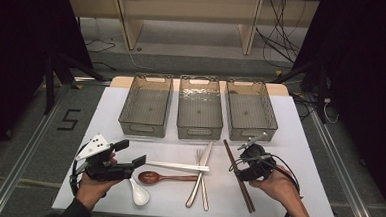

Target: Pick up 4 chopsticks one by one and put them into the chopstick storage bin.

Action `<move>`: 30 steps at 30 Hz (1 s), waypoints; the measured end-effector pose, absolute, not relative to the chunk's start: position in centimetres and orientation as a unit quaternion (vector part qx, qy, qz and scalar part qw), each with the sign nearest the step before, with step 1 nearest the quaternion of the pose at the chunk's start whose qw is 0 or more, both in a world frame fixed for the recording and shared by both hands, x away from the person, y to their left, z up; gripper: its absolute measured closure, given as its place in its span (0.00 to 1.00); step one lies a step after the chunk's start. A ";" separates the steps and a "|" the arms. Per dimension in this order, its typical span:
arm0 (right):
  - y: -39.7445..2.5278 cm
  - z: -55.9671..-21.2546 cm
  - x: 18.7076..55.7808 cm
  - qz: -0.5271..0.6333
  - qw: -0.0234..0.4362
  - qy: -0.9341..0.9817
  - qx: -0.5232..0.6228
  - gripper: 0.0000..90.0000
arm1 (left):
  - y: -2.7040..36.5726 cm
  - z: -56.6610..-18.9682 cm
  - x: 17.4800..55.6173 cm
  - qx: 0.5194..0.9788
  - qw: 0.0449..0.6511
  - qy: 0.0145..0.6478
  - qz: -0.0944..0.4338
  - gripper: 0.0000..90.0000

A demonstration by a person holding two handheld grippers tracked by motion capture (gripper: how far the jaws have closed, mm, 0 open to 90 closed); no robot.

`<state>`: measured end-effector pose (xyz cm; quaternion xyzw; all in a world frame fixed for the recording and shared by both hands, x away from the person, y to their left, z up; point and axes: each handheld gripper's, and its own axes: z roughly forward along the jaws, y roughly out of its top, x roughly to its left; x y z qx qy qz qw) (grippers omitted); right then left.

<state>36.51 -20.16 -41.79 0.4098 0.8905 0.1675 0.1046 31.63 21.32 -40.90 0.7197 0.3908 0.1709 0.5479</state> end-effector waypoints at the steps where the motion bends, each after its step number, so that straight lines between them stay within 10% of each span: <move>1: -20.2 -42.0 36.5 0.161 0.100 0.892 0.410 0.49 | 21.3 -40.9 31.6 0.720 0.547 0.390 0.171 0.17; 30: -20.6 -45.0 36.8 0.078 0.051 0.906 0.413 0.59 | 21.3 -40.8 31.6 0.721 0.547 0.388 0.172 0.17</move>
